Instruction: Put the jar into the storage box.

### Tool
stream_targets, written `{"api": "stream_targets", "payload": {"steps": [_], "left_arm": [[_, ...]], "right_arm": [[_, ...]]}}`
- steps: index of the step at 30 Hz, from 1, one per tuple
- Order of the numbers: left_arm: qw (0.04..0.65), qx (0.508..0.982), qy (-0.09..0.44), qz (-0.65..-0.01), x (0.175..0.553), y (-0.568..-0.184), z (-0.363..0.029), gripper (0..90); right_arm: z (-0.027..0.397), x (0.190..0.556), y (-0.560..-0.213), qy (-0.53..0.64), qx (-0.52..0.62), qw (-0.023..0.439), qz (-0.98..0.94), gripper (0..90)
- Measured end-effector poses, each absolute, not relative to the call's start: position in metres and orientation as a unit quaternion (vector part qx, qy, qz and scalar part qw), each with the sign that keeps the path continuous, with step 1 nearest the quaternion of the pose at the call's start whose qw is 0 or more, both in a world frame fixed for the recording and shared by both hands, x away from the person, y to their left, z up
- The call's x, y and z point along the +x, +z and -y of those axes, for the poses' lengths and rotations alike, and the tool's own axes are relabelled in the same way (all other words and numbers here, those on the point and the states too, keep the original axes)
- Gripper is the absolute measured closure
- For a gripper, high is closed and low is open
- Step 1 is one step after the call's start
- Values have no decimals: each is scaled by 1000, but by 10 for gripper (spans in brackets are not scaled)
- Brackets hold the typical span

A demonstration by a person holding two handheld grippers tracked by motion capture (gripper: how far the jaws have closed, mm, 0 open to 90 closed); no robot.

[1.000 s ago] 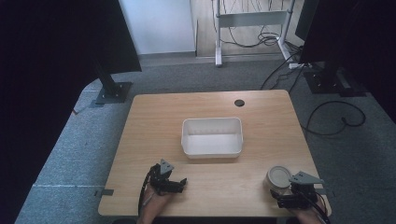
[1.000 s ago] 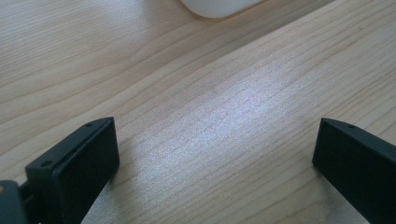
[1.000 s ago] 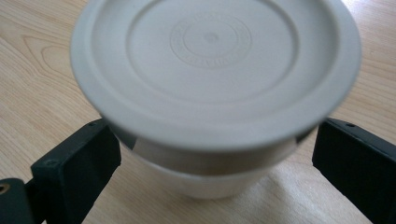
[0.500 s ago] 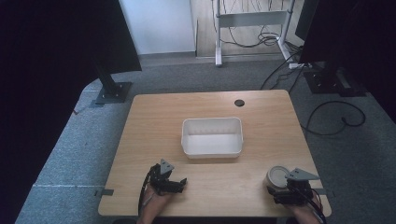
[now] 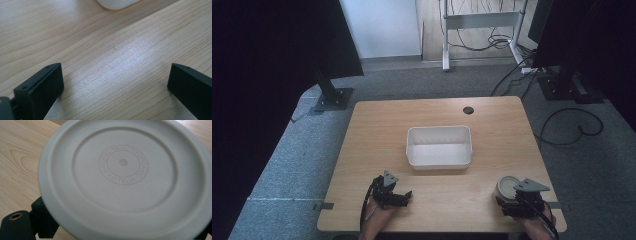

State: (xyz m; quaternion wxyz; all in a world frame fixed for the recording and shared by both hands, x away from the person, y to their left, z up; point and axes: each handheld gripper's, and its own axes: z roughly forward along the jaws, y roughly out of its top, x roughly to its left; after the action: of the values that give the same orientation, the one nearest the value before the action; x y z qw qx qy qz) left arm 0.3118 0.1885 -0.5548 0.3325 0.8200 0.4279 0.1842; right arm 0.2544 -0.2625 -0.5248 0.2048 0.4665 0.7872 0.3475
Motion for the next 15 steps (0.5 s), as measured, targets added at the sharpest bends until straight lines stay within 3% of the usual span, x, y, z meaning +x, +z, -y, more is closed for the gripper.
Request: {"api": "stream_targets", "payload": {"steps": [15], "left_arm": [[333,820,184,-428,312,-555,-188,1]], "right_arm": [[251,263,-518,353,456,204,-791,98]]}}
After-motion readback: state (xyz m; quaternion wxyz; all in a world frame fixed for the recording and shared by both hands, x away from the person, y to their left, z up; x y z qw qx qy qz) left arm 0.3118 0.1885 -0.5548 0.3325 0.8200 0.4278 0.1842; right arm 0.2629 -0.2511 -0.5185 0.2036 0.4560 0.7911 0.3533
